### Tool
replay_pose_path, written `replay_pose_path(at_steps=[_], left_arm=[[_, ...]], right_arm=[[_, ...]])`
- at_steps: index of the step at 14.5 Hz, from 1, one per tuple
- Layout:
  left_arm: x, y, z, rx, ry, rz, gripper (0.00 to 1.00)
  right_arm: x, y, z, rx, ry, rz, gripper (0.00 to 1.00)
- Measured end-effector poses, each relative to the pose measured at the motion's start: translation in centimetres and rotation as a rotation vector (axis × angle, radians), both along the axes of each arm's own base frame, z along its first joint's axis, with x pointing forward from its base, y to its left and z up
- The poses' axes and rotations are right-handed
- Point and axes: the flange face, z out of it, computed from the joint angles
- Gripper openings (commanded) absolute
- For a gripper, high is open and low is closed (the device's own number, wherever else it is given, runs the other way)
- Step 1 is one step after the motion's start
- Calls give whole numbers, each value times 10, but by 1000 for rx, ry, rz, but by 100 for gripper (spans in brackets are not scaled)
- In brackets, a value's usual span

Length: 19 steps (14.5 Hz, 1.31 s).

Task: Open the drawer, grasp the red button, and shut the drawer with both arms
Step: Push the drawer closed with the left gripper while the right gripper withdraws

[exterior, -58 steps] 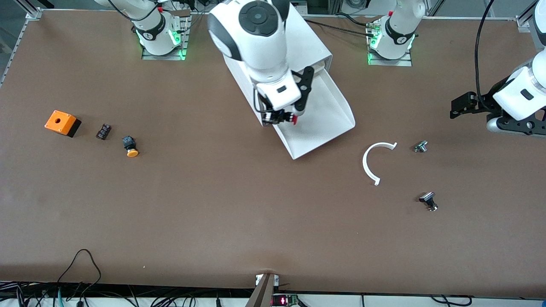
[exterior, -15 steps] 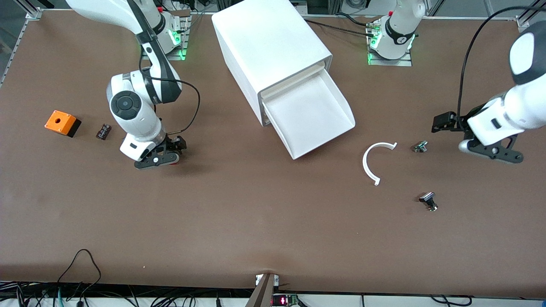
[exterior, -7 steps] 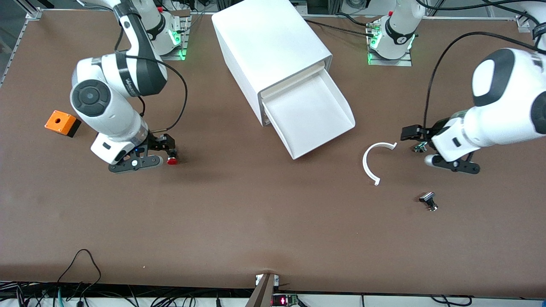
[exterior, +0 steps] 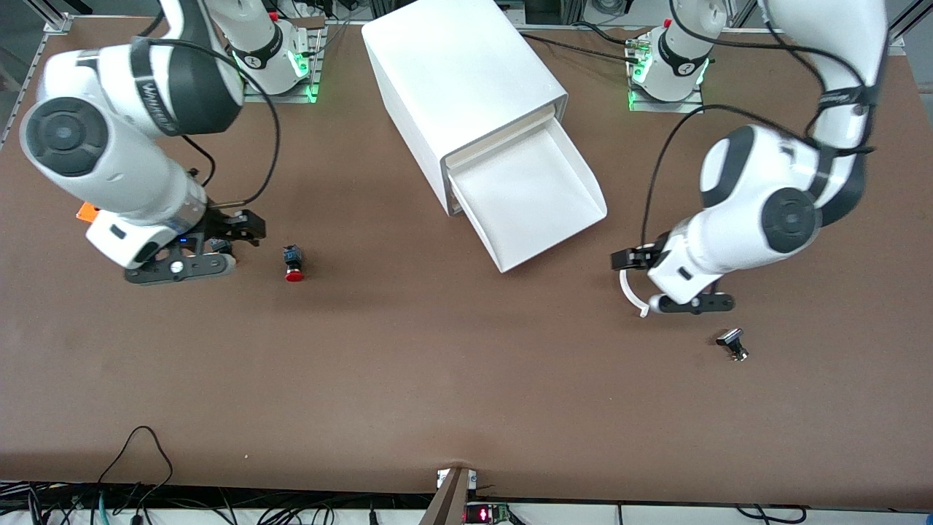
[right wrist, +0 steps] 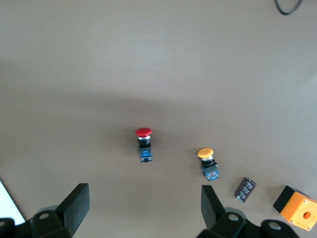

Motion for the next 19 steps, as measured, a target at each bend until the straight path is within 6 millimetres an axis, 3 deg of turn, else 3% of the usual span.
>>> replay_pose_path(at_steps=[4, 7, 9, 12, 16, 19], left_arm=[[-21, -38, -49, 14, -22, 125, 99], [-31, -51, -61, 19, -24, 157, 99], [-31, -50, -60, 20, -25, 168, 99], [-36, -55, -65, 24, -17, 165, 99], [-63, -74, -91, 44, 22, 130, 99], [-84, -93, -102, 27, 67, 143, 99]], right_arm=[[10, -84, 9, 17, 5, -105, 100], [0, -124, 32, 29, 10, -129, 100], [-10, -133, 40, 28, 42, -137, 100], [-19, -132, 55, 30, 45, -137, 100], [-37, -143, 91, 35, 7, -142, 100], [-37, -153, 92, 59, 3, -125, 100]])
